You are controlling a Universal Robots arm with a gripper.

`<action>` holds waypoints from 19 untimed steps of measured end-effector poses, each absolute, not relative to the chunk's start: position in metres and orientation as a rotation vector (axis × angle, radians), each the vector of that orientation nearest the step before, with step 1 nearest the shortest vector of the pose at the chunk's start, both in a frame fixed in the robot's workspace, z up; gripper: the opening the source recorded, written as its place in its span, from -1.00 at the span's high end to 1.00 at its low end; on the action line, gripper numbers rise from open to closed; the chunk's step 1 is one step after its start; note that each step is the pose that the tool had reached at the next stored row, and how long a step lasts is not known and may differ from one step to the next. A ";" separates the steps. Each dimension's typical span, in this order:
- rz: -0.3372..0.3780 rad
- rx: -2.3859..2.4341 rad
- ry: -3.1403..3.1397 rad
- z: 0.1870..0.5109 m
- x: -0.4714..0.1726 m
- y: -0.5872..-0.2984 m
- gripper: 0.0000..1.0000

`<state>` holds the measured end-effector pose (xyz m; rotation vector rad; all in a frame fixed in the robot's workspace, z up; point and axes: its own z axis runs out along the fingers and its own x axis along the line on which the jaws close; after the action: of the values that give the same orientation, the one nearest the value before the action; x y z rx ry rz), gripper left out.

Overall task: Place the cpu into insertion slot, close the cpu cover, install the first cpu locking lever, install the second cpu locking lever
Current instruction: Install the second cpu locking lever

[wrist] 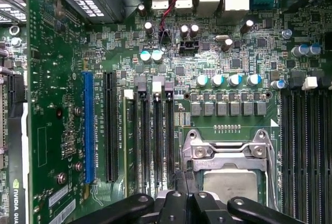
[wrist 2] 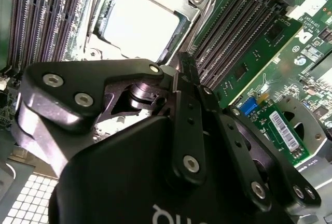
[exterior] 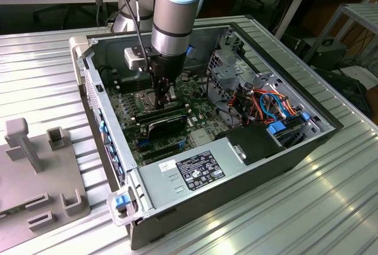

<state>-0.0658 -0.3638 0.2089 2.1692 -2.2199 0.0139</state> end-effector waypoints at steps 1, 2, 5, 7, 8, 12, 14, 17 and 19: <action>0.014 2.169 -2.220 0.208 -0.066 -0.363 0.79; 0.014 2.169 -2.220 0.208 -0.066 -0.362 0.79; 0.014 2.169 -2.220 0.206 -0.066 -0.362 0.79; 0.013 2.170 -2.220 0.204 -0.066 -0.361 0.79; 0.013 2.170 -2.220 0.203 -0.066 -0.361 0.79; 0.011 2.170 -2.221 0.201 -0.067 -0.360 0.79; 0.012 2.170 -2.220 0.201 -0.067 -0.359 0.79; 0.010 2.170 -2.220 0.200 -0.067 -0.358 0.79; 0.009 2.170 -2.220 0.199 -0.067 -0.359 0.79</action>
<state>-0.0673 -0.3588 0.1986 2.1696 -2.2203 0.0089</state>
